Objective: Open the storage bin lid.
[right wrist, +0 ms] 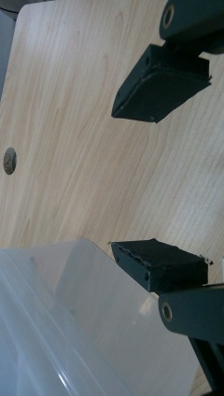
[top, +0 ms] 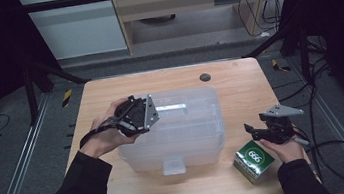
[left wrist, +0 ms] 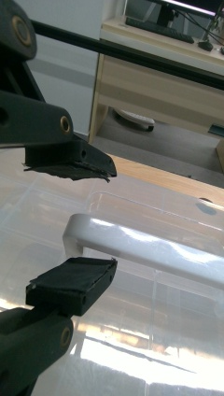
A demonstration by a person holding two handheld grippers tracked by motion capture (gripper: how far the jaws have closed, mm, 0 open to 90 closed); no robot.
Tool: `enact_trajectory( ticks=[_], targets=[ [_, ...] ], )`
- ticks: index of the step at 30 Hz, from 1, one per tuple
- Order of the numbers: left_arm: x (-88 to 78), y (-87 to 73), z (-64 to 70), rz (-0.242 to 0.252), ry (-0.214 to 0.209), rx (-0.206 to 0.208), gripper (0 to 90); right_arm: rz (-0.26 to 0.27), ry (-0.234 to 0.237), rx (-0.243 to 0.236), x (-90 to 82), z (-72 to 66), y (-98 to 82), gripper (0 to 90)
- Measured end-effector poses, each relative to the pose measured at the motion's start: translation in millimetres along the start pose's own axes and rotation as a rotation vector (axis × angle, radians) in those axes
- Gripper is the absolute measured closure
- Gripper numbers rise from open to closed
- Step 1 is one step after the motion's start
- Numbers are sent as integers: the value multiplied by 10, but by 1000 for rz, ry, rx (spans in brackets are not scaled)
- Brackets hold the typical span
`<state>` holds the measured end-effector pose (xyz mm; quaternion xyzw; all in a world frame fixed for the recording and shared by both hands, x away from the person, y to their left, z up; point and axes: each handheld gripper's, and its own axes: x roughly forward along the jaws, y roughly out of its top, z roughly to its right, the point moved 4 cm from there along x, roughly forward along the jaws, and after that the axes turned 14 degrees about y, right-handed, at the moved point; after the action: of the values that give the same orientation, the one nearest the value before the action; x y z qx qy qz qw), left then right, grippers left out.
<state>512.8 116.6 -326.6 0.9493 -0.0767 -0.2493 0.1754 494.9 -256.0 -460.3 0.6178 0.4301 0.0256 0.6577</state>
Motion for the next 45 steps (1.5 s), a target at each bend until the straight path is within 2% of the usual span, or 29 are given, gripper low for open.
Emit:
enact_trajectory(
  ticks=[1,2,4,7,10,11,12,13,14,18,19,21,23,27,37,45],
  targets=[
    [1,7,-2,-4,-4,11,489,2,2,6,-5,-2,2,310],
    [8,14,6,3,-4,5,496,4,3,7,-12,-1,5,319],
    [12,28,5,-3,-5,28,514,8,4,13,-27,0,12,335],
    [25,52,23,5,-9,24,531,17,6,18,-55,-10,36,360],
    [32,70,34,-11,-9,37,550,23,16,22,-79,-45,70,378],
    [48,87,51,6,-7,33,558,23,16,18,-83,-54,80,386],
    [48,92,45,-1,-9,51,569,22,21,17,-87,-70,90,393],
    [65,109,55,15,-6,51,573,21,25,17,-88,-80,97,399],
    [65,111,64,0,-7,56,586,22,31,18,-90,-95,104,405],
    [89,142,86,-3,0,78,607,13,44,10,-99,-129,127,429],
    [86,148,78,-9,2,99,632,12,53,12,-110,-156,145,440],
    [94,159,92,-1,6,94,639,13,54,16,-116,-168,152,447],
    [89,160,89,-14,6,126,663,17,62,13,-135,-197,176,464],
    [88,166,99,-17,7,144,699,28,76,6,-165,-250,206,532],
    [84,198,113,-32,15,193,721,24,98,4,-198,-359,235,615],
    [74,204,127,-37,32,206,726,27,114,9,-226,-408,222,691]
  ],
)
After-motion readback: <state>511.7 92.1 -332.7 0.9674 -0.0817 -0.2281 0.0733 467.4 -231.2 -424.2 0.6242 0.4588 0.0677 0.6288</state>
